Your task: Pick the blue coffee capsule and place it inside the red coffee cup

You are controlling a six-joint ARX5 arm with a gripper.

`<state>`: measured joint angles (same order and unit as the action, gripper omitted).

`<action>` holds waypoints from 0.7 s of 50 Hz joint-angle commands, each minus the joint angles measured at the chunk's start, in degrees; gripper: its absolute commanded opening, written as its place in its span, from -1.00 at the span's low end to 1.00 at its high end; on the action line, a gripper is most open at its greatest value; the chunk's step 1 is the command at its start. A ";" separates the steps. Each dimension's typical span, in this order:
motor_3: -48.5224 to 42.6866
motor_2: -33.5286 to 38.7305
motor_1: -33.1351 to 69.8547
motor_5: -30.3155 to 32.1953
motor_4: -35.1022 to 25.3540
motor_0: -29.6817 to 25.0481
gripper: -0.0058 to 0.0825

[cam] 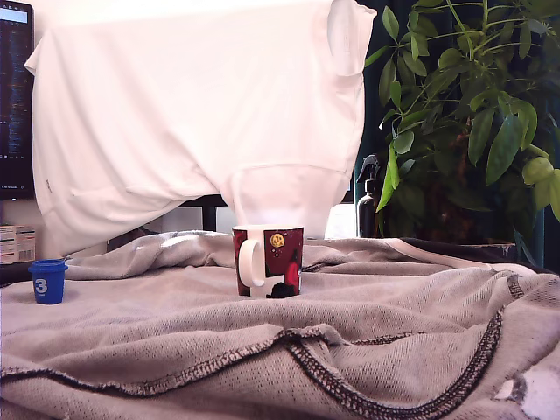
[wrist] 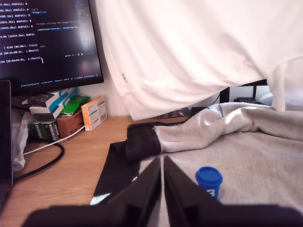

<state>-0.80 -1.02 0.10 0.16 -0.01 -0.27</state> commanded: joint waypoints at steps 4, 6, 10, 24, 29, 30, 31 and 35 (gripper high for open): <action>4.02 2.51 -0.83 -3.23 -9.40 -0.13 -0.90; 3.37 2.51 -0.83 -3.37 -10.34 -0.13 -0.90; 2.40 2.51 -0.83 -3.56 -12.37 -0.13 -0.91; 7.06 2.40 -0.83 -12.35 -17.53 -0.13 -0.91; 7.32 1.68 -0.17 -15.37 -19.06 -0.13 -0.91; 7.32 1.62 0.22 -15.74 -19.39 -0.13 -0.91; 7.32 1.60 0.66 -15.93 -19.67 -0.15 -0.91; 7.06 1.60 3.69 -16.31 -20.59 -0.31 -0.91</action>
<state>6.09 -0.38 0.93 -15.81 -20.03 -0.38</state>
